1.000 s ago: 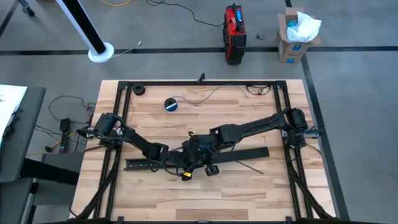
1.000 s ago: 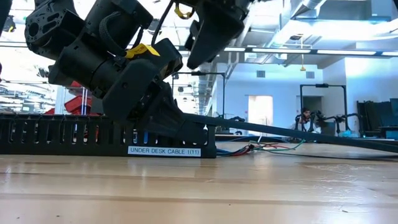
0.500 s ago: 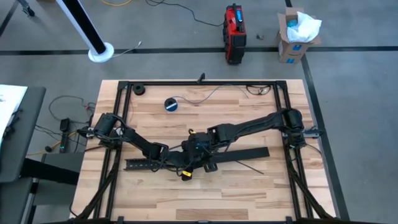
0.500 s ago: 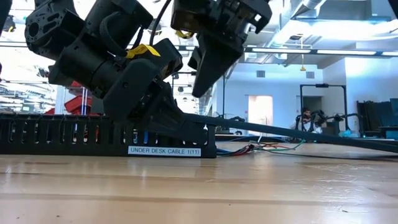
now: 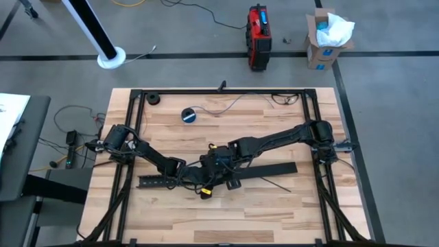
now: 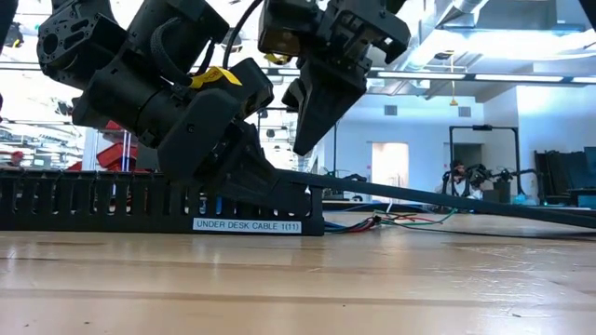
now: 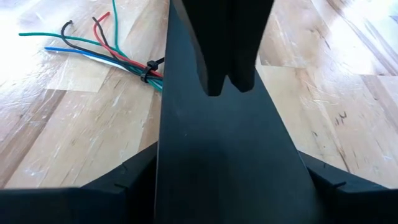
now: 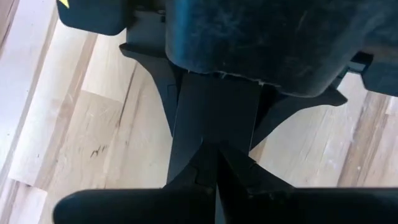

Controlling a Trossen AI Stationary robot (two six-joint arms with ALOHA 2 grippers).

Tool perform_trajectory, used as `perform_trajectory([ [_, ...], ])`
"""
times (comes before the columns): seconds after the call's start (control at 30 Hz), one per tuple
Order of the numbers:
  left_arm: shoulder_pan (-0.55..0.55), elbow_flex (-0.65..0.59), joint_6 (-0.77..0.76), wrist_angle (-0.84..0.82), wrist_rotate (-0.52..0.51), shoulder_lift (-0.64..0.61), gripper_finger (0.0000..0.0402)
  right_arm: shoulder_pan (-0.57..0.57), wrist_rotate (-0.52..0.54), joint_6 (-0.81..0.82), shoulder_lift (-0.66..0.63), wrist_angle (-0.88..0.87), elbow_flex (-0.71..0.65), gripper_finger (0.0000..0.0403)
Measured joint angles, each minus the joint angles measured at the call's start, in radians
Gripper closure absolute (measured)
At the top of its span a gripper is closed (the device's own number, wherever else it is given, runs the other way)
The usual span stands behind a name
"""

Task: Ziptie cables
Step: Close the black cable duct with the black cable duct cover

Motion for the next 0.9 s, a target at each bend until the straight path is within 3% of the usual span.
perform_trajectory([
  [0.9, 0.000, -0.002, -0.014, -0.010, -0.010, 0.000, 0.0157, 0.008, -0.013, -0.026, 0.068, 0.106, -0.027, 0.0403],
])
